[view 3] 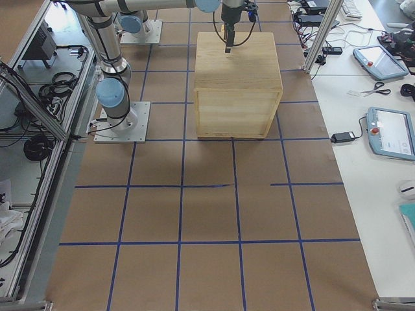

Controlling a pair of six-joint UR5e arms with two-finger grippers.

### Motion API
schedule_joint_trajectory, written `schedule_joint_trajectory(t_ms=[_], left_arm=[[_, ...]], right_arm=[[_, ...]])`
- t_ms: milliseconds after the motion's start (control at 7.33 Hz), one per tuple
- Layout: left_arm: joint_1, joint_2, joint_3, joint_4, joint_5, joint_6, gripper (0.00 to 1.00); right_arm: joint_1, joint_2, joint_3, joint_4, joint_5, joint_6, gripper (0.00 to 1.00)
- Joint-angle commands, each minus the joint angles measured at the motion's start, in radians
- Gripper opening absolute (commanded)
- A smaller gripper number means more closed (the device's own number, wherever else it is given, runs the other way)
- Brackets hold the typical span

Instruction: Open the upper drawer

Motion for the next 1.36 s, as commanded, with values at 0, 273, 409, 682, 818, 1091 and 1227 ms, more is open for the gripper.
schedule_joint_trajectory(t_ms=[0, 273, 409, 682, 818, 1091, 1227], left_arm=[[0.0, -0.012, 0.003, 0.016, -0.003, -0.001, 1.0], [-0.002, -0.008, -0.003, 0.027, -0.001, 0.004, 1.0], [-0.002, -0.019, -0.006, 0.03, -0.007, -0.004, 1.0], [-0.005, -0.019, -0.012, 0.03, -0.003, -0.007, 1.0], [-0.018, -0.019, -0.006, 0.035, -0.012, -0.007, 1.0], [-0.072, -0.057, -0.007, 0.082, -0.118, -0.039, 1.0], [-0.08, -0.101, -0.01, 0.105, -0.218, -0.095, 1.0]], right_arm=[[0.0, 0.0, 0.0, 0.0, 0.0, 0.001, 1.0], [-0.001, 0.0, 0.0, 0.0, 0.0, -0.001, 1.0], [0.0, 0.0, 0.0, 0.0, 0.0, 0.001, 1.0], [0.0, 0.0, 0.0, 0.0, 0.0, 0.001, 1.0], [-0.001, 0.0, 0.0, 0.0, 0.0, -0.001, 1.0], [0.0, 0.0, 0.0, 0.0, 0.0, 0.001, 1.0], [0.0, 0.0, 0.0, 0.0, 0.0, 0.001, 1.0]])
